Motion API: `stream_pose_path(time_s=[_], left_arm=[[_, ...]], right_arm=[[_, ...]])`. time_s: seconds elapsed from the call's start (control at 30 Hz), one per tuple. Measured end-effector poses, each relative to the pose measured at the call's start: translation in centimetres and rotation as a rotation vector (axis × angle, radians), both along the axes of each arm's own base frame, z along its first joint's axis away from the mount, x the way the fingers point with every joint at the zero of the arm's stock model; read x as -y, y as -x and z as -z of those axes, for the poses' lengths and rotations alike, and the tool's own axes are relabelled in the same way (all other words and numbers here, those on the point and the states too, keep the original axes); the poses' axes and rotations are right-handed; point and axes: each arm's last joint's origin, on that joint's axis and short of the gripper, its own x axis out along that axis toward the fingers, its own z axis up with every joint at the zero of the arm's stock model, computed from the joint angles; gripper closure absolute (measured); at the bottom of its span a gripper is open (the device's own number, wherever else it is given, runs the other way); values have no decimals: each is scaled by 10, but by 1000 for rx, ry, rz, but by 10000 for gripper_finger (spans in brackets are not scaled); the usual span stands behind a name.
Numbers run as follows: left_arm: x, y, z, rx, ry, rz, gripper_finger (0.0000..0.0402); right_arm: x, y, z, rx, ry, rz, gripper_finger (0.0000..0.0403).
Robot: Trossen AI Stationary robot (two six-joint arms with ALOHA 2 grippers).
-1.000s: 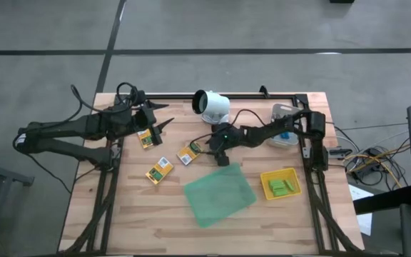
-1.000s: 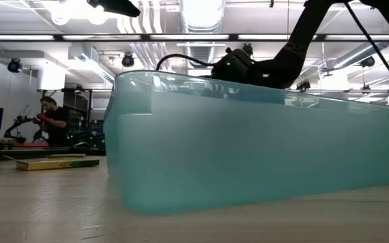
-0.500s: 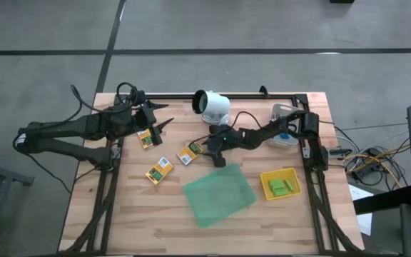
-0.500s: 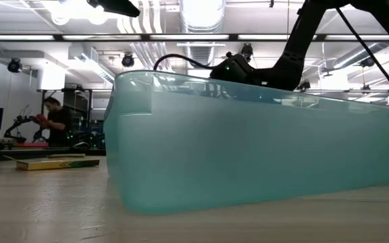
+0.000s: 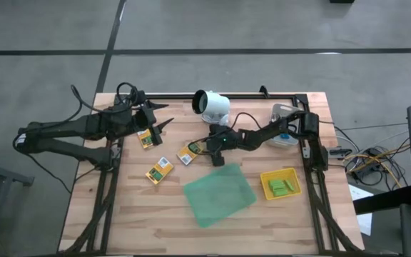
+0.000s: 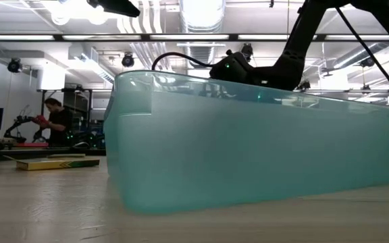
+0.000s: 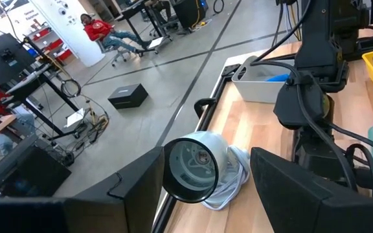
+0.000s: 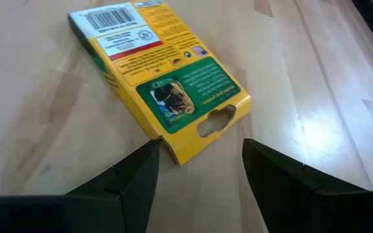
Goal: Pick & Place School Supplies
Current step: Put the yellow crayon box into the green bin
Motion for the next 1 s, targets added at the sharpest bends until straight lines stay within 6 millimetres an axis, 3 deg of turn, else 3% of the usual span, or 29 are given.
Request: stream_pose_path(time_s=[0.57,1.0], left_arm=[[0,0,0,0,0,1,165],[0,0,0,0,0,1,165]], right_arm=[[-6,-5,-2,1,57,-48,187],[-8,-4,-1,-12,22,-43,278]])
